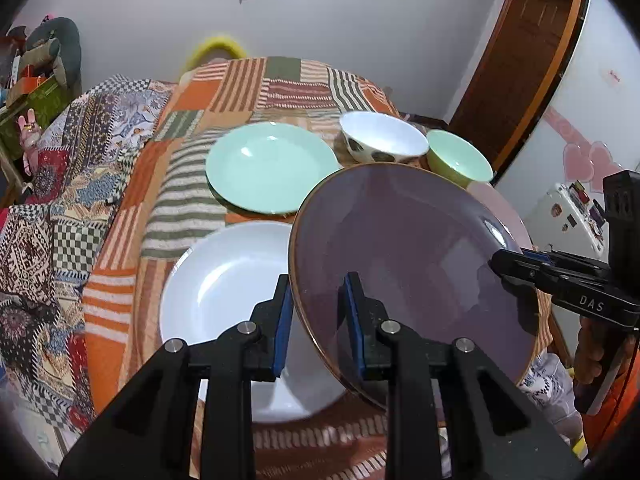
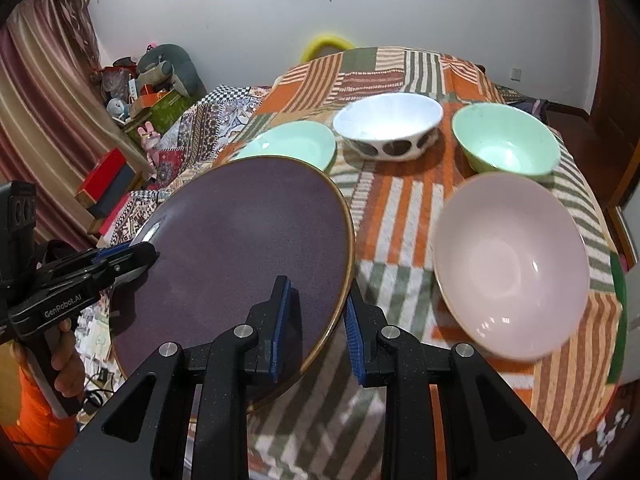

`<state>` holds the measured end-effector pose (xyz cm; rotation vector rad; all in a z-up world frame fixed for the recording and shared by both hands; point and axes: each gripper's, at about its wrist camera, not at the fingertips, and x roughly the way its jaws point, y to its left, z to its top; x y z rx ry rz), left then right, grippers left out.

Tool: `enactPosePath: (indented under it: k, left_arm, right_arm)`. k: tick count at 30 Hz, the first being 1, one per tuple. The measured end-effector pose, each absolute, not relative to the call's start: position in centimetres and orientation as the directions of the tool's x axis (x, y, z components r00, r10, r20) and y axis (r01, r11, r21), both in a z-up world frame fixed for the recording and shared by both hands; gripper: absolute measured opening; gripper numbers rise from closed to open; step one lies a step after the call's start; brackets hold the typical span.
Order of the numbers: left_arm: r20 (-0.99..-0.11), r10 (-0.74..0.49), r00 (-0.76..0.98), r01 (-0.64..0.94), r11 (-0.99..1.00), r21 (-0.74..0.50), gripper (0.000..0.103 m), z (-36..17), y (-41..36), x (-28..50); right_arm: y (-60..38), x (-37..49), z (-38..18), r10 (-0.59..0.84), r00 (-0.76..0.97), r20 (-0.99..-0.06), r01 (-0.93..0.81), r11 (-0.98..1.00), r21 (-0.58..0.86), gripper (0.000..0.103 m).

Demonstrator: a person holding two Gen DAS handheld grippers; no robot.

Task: Organize plates and bowls
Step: 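Lift the dark purple plate off the white plate and carry it aside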

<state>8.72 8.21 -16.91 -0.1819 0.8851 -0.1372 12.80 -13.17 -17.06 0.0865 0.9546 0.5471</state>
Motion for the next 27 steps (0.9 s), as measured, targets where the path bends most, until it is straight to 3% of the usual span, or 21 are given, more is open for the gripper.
enactPosePath:
  k: [27]
  left_arm:
    - [-0.86, -0.204, 0.468, 0.093, 0.979, -0.181, 0.025, -22.9, 2.1, 10.0]
  right_arm:
    - [-17.6, 11.6, -22.8, 0.442, 0.379, -0.813, -0.316, 0.888, 0.335, 0.024]
